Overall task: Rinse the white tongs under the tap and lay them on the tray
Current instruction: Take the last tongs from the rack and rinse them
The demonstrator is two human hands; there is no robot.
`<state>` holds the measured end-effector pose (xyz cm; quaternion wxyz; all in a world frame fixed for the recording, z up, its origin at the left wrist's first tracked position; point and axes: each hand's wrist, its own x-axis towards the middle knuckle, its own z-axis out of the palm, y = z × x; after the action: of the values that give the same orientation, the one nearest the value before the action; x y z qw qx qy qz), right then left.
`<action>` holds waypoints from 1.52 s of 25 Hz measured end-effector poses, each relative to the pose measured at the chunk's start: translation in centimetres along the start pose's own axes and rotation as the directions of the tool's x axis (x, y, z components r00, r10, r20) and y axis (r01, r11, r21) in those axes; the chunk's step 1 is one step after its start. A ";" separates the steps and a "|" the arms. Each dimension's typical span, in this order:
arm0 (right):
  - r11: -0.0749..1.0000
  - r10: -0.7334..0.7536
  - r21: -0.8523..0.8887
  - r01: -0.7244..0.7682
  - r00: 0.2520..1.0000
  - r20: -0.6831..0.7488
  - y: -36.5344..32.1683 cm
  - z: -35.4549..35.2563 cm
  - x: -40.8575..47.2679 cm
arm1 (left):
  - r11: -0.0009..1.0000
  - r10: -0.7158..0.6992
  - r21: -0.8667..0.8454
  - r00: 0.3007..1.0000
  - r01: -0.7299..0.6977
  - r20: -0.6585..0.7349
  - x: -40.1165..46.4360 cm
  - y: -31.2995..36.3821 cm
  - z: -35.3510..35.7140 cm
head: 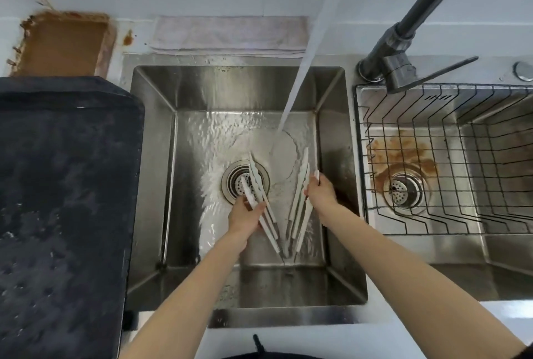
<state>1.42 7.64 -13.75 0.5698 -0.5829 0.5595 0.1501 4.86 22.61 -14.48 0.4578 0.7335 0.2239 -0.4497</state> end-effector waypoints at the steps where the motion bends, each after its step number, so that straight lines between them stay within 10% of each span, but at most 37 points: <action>1: 1.000 -0.007 -0.026 0.007 1.000 -0.014 0.0 0.3 0.2 | 1.000 -0.016 -0.003 1.000 0.016 -0.001 0.4 -0.2 0.1; 14: 0.879 -0.081 -0.476 0.039 0.994 -0.068 0.1 0.6 0.5 | 0.998 -0.022 0.054 0.997 0.026 -0.068 1.7 0.1 0.7; 29: 0.996 0.030 -0.085 -0.034 0.999 -0.037 0.0 1.1 1.0 | 0.997 -0.021 -0.081 0.993 0.011 -0.117 2.8 1.3 -0.4; 38: 0.973 -0.057 -0.227 0.040 0.996 -0.069 -0.8 1.7 1.2 | 0.999 0.043 -0.001 0.980 -0.044 -0.195 2.8 2.8 -0.8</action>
<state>3.21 8.25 -14.84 0.4820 -0.6627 0.5453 0.1767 8.71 21.71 -15.46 0.4452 0.7776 0.2528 -0.3650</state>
